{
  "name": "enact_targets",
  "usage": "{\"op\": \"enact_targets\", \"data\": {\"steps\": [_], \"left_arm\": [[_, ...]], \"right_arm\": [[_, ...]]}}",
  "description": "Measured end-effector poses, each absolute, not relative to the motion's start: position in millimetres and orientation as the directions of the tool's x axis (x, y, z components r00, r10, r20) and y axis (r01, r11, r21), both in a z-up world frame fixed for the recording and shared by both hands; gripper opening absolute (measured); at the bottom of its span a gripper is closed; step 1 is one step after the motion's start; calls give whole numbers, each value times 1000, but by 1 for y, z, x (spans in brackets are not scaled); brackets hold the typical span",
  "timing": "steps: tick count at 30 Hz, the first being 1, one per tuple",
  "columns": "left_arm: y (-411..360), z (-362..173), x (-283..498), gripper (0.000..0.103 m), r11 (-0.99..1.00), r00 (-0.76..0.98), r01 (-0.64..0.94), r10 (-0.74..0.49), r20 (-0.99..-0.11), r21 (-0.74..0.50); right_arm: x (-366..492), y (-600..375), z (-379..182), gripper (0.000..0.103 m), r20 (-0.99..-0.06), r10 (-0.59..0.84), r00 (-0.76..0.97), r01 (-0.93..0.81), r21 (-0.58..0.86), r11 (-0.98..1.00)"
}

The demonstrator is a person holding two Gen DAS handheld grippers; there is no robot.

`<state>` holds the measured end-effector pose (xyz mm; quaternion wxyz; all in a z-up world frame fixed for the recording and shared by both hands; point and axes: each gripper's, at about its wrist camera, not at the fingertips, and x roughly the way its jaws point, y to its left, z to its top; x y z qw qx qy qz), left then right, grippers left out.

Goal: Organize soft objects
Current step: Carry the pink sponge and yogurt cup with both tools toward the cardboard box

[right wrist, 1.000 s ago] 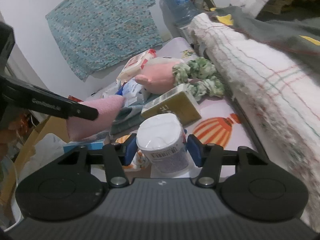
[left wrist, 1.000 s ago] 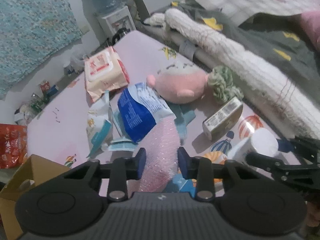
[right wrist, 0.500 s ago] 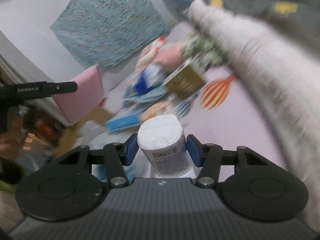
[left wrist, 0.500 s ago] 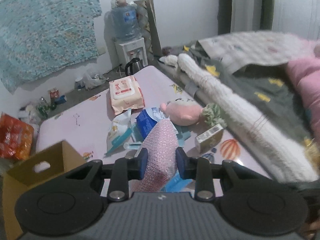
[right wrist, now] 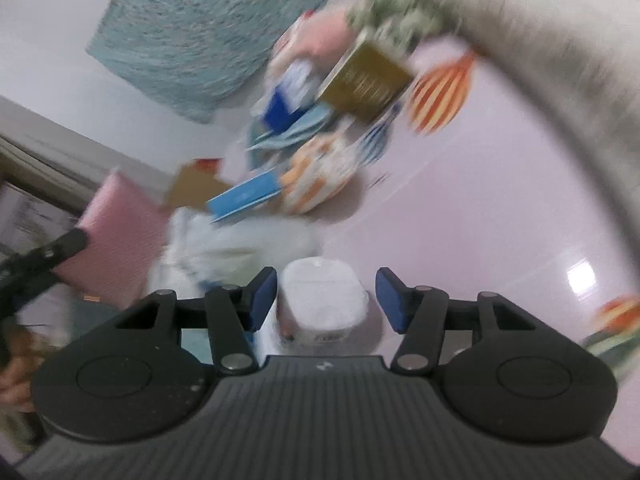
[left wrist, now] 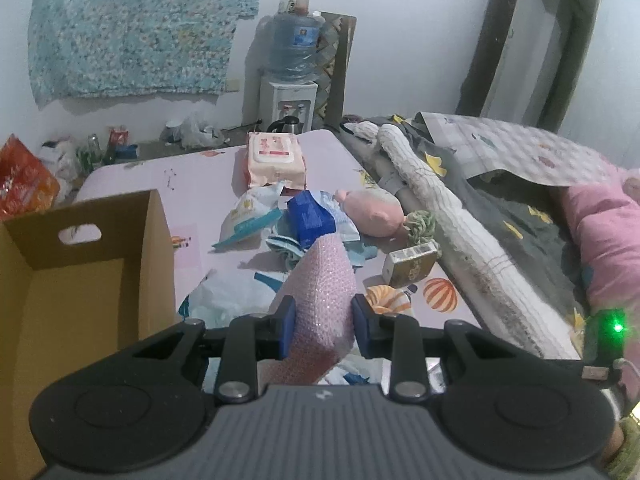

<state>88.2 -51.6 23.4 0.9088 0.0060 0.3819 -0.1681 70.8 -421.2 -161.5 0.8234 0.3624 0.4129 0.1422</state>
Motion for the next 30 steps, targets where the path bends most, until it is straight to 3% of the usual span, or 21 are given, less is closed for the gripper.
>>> {"op": "enact_targets", "data": {"steps": [2,7,10,15,17,18,21,24,27,30], "left_arm": [[-47,21,87,31,944,655,305,-305,-692,-127],[-44,17,87,31,942,655,303,-316,-687,-144],[-43,17,87,31,942,656,305,-317,-686,-143],[-43,19,89,31,942,659,304,-314,-683,-140],[-41,21,89,31,943,661,301,-315,-681,-144],[-40,24,88,31,942,662,300,-317,-679,-148],[-35,30,85,31,942,672,297,-324,-666,-158],[-24,39,82,31,940,687,288,-334,-645,-180],[-3,53,78,31,939,707,266,-342,-618,-216],[24,69,76,31,949,746,221,-314,-587,-227]], "right_arm": [[65,-423,-152,64,-603,484,634,64,664,745],[52,-387,-128,91,-633,424,648,-80,497,864],[50,-357,-120,97,-676,358,645,-146,350,925],[61,-331,-132,92,-723,243,647,-146,196,970],[63,-331,-135,63,-732,240,637,-147,190,971],[64,-333,-136,61,-732,256,632,-146,212,966],[66,-337,-137,61,-724,274,633,-126,253,959],[66,-360,-140,60,-694,354,627,-64,407,911],[65,-386,-145,60,-624,471,623,-15,592,806],[64,-398,-141,60,-556,532,638,-5,688,726]]}}
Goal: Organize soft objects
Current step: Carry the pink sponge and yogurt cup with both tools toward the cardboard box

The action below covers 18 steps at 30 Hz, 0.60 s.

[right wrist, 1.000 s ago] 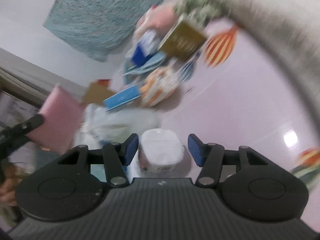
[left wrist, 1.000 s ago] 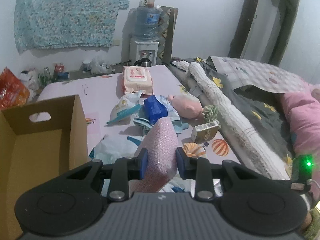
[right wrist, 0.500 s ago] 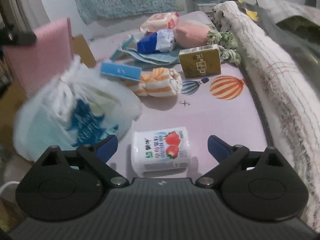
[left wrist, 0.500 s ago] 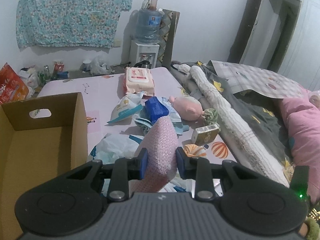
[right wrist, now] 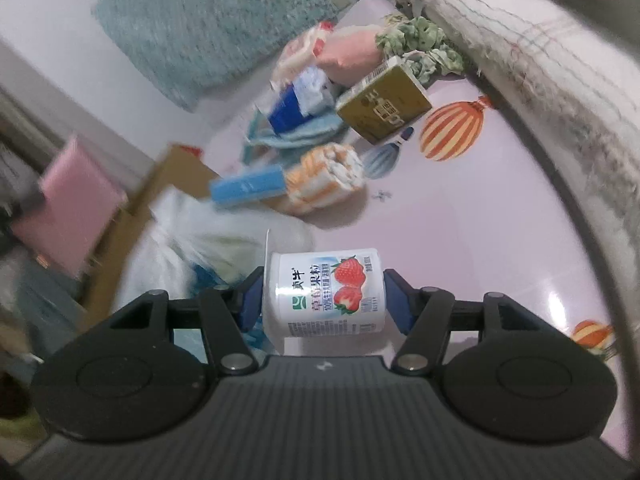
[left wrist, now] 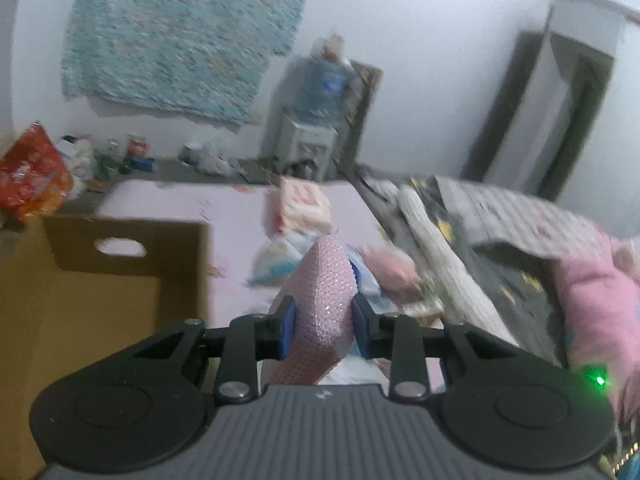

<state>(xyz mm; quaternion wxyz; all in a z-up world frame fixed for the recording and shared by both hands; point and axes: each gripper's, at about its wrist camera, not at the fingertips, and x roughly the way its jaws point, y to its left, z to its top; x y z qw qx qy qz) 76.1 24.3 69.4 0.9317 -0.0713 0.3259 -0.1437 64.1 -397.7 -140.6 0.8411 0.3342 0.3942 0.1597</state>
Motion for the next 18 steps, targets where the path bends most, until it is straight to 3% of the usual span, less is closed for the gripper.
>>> {"op": "enact_targets", "data": {"steps": [9,14,18], "left_arm": [[106,89,98,31,995,827,-29,-27,-561,-90],[128,45,160,31,982,760,-123,187,-622,145],[140,3,210,31,959,689,-97,258,-677,266]], "right_arm": [[99,-358,-88,60,-405,657,636,-170,757,631],[139,-308,-75,60,-328,764,555,-247,812,528],[165,-270,-77,61,-312,812,493,-257,840,479]]}}
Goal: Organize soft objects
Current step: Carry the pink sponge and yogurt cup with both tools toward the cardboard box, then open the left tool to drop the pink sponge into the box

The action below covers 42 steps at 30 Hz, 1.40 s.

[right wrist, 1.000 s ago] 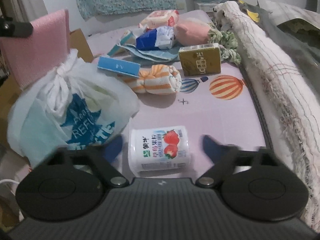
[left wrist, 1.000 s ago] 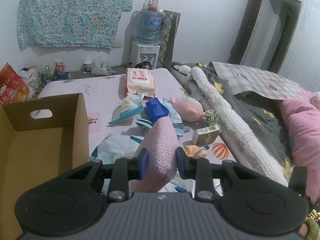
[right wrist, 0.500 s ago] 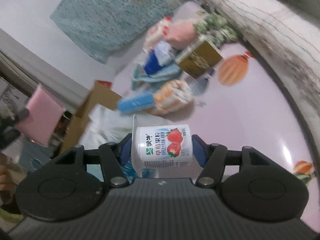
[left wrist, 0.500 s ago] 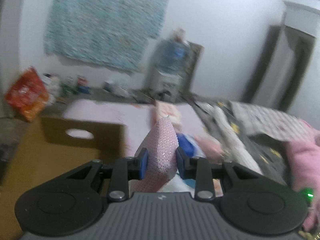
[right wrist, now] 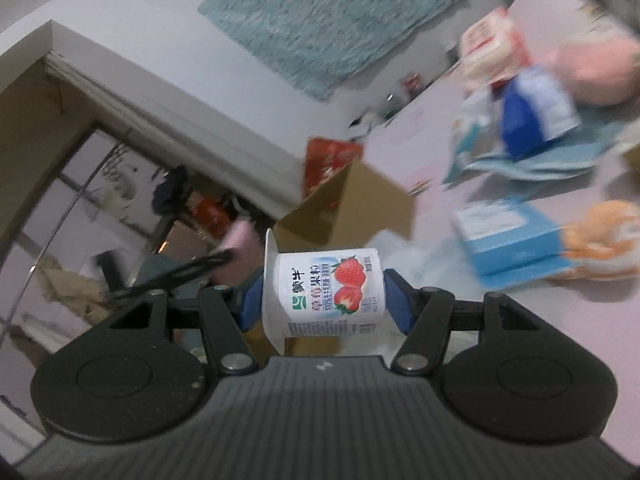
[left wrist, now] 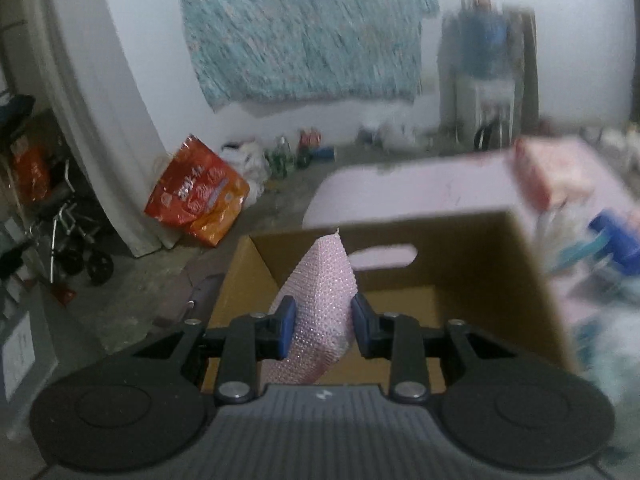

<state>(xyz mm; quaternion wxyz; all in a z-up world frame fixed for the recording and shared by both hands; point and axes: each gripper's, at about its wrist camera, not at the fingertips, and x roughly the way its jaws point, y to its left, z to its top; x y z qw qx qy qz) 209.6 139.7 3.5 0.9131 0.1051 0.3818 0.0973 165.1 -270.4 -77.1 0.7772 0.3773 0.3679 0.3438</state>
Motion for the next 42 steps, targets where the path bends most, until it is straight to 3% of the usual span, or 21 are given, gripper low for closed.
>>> {"op": "enact_targets", "data": {"steps": [8,11,12,16,19,28,32,38,42], "left_arm": [[141,-59,258,32,905,644,-2,326,-692,425],[147,-87,267,38,898,594,23,341,-728,440],[150,-93,270,41,904,572,23,339,-747,427],[171,-91,267,74,932,557,-36,318,-767,361],[182,-74,256,79,947,581,-74,296,-758,313],[227,-4,208,79,972,656,-214,216,-724,97],[245,23,176,79,962,700,-268,230,-676,50],[262,38,150,80,945,711,-326,267,-651,31],[269,38,146,80,940,703,-341,263,-660,11]], "right_arm": [[196,-232,-90,61,-343,832,436,-212,859,466],[199,-226,-94,61,-353,831,429,-204,859,470],[200,-225,-94,61,-358,830,427,-203,857,474],[201,-219,-92,61,-379,825,421,-204,846,492],[205,-209,-86,61,-376,832,407,-219,844,489],[242,-143,-43,61,-352,872,341,-311,832,458],[270,-94,-29,61,-436,851,294,-359,775,521],[307,-2,-40,61,-681,701,212,-442,573,690],[324,37,-66,61,-736,663,135,-420,564,711]]}}
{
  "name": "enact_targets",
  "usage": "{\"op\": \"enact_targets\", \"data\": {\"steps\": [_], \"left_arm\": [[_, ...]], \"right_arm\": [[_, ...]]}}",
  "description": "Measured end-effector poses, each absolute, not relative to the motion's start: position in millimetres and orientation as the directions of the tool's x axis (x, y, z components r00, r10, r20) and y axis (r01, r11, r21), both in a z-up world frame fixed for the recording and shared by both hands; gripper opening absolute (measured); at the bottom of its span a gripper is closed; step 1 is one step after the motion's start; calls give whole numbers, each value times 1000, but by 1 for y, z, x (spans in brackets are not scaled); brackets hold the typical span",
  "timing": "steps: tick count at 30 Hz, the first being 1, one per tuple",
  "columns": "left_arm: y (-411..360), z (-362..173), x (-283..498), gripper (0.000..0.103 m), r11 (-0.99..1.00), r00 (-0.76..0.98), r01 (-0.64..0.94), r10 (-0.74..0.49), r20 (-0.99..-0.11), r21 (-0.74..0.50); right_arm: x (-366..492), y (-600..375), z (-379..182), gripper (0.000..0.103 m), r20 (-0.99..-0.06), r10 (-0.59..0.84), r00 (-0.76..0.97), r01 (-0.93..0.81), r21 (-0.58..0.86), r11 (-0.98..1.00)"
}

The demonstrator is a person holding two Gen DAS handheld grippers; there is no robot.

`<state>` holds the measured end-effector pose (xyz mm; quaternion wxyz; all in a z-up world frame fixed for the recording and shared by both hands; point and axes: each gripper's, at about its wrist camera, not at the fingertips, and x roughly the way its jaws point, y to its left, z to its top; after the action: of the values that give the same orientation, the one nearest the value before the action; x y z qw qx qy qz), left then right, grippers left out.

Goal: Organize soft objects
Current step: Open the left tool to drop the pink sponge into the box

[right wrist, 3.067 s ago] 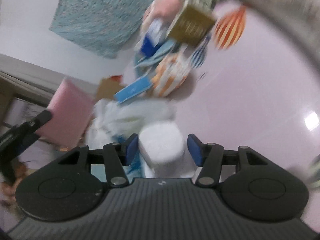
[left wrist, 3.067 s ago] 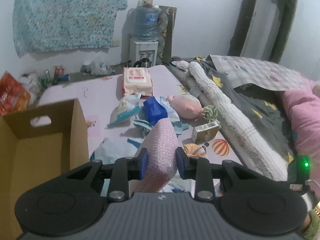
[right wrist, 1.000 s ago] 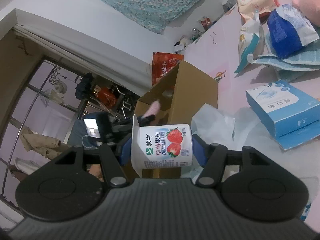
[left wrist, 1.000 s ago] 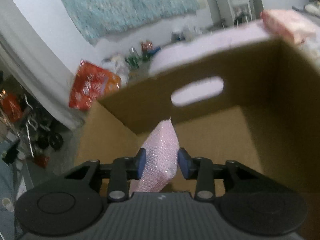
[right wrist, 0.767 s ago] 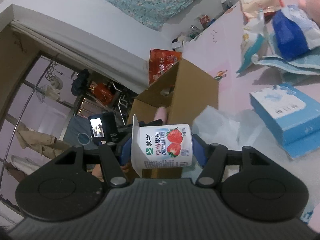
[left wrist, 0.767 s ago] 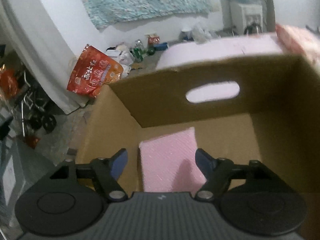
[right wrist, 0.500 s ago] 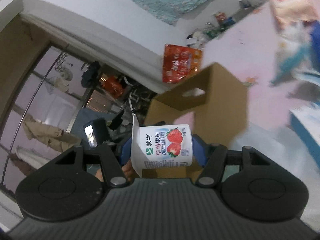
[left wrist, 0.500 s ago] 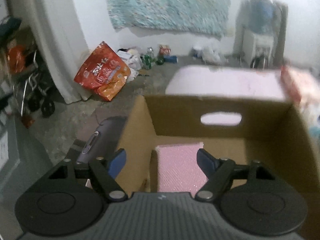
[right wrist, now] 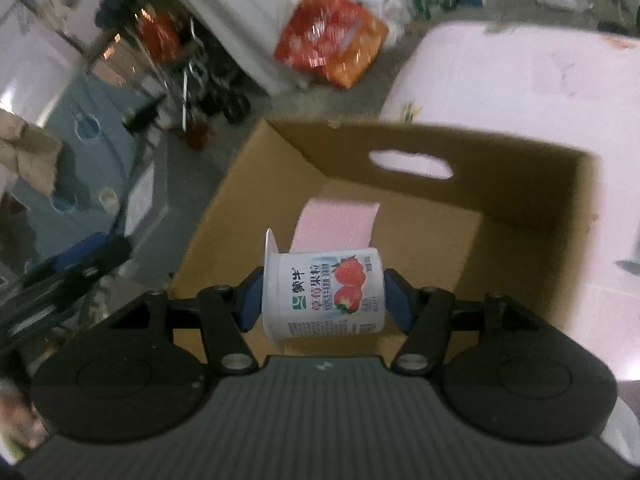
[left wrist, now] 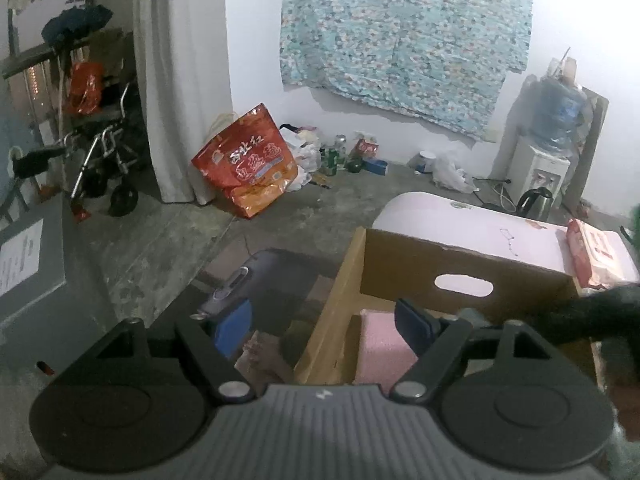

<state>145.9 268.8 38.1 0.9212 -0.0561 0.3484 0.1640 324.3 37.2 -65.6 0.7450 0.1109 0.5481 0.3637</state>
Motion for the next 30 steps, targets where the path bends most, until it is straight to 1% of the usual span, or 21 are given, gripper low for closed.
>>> {"op": "enact_targets", "data": {"steps": [3,5,8,13,18,20,22,27,30], "left_arm": [[270,35,144,80,938,698,-348,262,-667,4],[270,32,145,80,937,691,-350,260,-674,3],[271,28,145,80,938,686,-347,251,-683,-4],[271,26,144,80,939,684,-343,244,-688,-8],[272,26,143,80,938,687,-345,240,-686,-17],[272,24,141,80,939,688,-344,239,-686,-18],[273,25,141,80,939,687,-344,239,-686,-18],[273,25,141,80,938,687,-345,239,-686,-19],[273,24,138,80,937,687,-348,240,-686,-21]], "right_arm": [[341,53,-93,61,-725,688,43,-349,634,690],[347,62,-107,62,-739,674,8,-343,631,696],[355,68,-123,64,-791,610,39,-332,566,755],[353,60,-106,65,-796,592,124,-358,520,775],[346,56,-76,66,-817,529,229,-450,394,802],[341,53,-68,68,-811,541,222,-483,390,784],[331,59,-62,73,-807,558,194,-542,386,747],[292,84,-62,73,-829,539,149,-669,316,673],[271,100,-70,73,-869,475,139,-731,233,641]]}}
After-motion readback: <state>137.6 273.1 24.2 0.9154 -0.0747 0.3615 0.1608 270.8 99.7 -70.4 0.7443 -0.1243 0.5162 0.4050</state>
